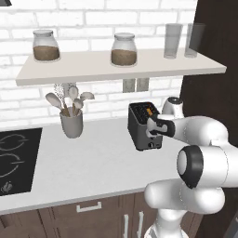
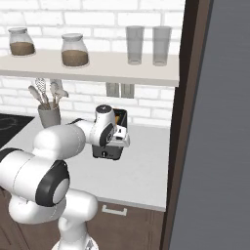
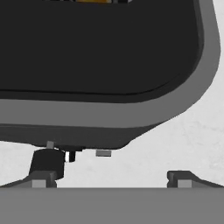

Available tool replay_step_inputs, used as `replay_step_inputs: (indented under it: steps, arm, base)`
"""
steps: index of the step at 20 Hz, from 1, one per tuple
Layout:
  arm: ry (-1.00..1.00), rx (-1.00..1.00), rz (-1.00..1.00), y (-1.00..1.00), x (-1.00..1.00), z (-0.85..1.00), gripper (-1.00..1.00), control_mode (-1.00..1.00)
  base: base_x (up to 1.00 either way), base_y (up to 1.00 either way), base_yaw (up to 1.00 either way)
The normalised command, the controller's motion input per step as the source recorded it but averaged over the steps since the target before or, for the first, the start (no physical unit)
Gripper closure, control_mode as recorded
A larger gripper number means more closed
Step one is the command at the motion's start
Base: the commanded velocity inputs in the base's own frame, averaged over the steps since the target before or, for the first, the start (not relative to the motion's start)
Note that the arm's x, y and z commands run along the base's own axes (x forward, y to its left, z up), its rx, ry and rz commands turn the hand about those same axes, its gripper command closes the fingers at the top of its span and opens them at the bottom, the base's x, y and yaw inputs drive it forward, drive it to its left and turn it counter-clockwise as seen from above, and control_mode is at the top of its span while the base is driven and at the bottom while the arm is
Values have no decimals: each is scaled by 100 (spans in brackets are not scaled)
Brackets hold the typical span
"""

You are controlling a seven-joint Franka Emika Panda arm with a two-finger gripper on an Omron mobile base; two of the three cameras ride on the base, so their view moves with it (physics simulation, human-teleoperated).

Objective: Start the toaster. Once the lever pops up, take the bread to the plate on the dining counter.

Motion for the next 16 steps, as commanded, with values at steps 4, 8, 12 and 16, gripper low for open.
replay_step_inputs:
  steps: [4, 8, 12, 16]
  arm:
    - [0, 0, 0, 0, 0, -1, -100, -100]
    - [0, 0, 0, 0, 0, 0, -100, -100]
    - [-8, 0, 0, -1, -10, 12, -100, -100]
    - [-8, 0, 0, 0, -26, 25, -100, -100]
  base:
    - [0, 0, 0]
    - [0, 0, 0]
    - [0, 0, 0]
    - [0, 0, 0]
